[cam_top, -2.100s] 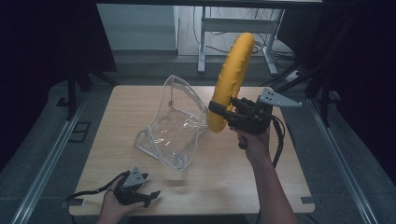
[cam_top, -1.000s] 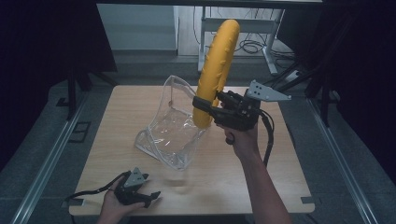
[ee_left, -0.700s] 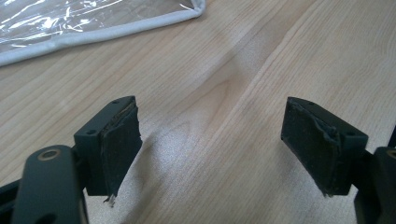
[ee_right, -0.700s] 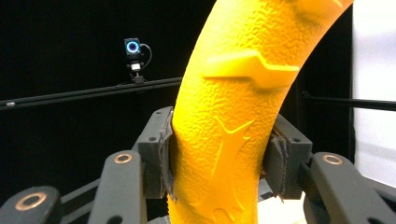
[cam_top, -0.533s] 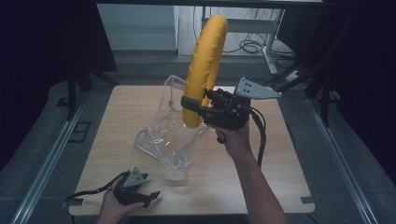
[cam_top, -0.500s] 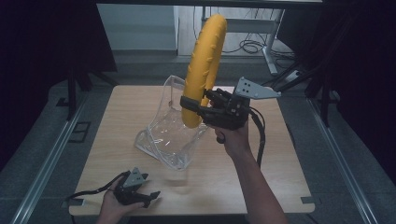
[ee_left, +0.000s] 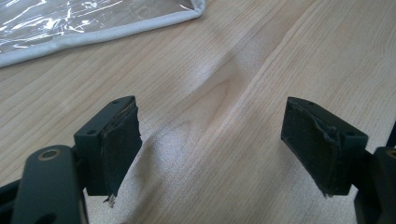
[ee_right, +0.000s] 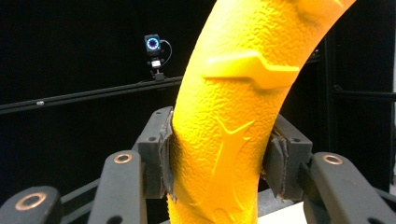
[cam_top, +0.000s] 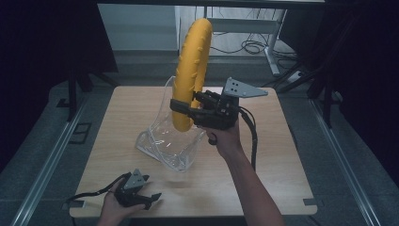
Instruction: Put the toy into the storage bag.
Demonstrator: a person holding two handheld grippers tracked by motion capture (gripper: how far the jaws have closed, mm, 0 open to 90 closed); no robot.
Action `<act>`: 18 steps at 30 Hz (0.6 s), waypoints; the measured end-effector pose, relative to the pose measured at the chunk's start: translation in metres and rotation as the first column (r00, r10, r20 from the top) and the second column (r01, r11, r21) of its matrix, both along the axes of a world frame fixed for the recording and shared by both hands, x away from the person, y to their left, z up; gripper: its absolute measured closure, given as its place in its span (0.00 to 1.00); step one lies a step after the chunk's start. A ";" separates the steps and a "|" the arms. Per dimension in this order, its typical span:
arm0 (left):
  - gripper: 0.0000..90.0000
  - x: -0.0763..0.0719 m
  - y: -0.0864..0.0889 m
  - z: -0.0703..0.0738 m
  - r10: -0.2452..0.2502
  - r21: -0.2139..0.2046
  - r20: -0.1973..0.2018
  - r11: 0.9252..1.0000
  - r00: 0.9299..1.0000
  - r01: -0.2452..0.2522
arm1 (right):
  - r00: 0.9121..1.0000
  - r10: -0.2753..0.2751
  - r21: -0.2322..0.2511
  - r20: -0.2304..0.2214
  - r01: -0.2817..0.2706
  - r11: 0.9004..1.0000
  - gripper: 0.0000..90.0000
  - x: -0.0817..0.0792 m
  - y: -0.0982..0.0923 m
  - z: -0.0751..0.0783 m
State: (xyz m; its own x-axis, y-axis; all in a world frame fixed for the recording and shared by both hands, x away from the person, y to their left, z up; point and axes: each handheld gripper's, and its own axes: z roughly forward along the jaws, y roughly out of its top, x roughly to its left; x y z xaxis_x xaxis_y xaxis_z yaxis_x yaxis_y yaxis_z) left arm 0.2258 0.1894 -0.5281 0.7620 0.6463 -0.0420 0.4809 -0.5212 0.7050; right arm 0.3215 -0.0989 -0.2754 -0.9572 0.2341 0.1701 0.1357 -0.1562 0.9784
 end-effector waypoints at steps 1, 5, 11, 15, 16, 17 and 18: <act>0.22 0.000 0.000 0.000 0.000 0.001 0.000 1.000 1.000 0.000 | 1.000 0.003 0.000 -0.001 -0.003 1.000 0.55 0.000 0.001 0.000; 0.22 0.000 0.000 0.000 -0.001 0.001 0.000 1.000 1.000 0.001 | 1.000 0.016 -0.004 -0.004 -0.016 1.000 0.55 0.000 0.007 -0.001; 0.22 0.000 0.000 0.000 -0.005 0.006 -0.001 1.000 1.000 0.005 | 0.999 0.038 -0.015 -0.013 -0.038 0.999 0.55 0.001 0.015 -0.005; 0.22 0.000 0.000 -0.001 -0.008 0.008 -0.002 1.000 1.000 0.008 | 0.998 0.054 -0.020 -0.021 -0.054 0.998 0.55 0.003 0.021 -0.009; 0.22 0.000 0.000 -0.001 -0.010 0.010 -0.003 1.000 1.000 0.010 | 0.998 0.061 -0.023 -0.026 -0.062 0.998 0.55 0.003 0.022 -0.010; 0.22 0.000 0.000 -0.001 -0.010 0.011 -0.003 1.000 1.000 0.010 | 0.997 0.068 -0.024 -0.030 -0.069 0.997 0.55 0.003 0.023 -0.011; 0.22 0.000 0.000 -0.001 -0.011 0.011 -0.003 1.000 1.000 0.011 | 0.997 0.071 -0.025 -0.031 -0.072 0.997 0.55 0.003 0.024 -0.011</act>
State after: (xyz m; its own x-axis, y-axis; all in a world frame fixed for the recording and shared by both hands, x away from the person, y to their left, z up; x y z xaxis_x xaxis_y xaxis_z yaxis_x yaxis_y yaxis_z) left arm 0.2257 0.1891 -0.5291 0.7689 0.6383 -0.0370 0.4772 -0.5343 0.6977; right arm 0.3243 -0.0749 -0.2866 -0.9661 0.1702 0.1941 0.1754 -0.1193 0.9773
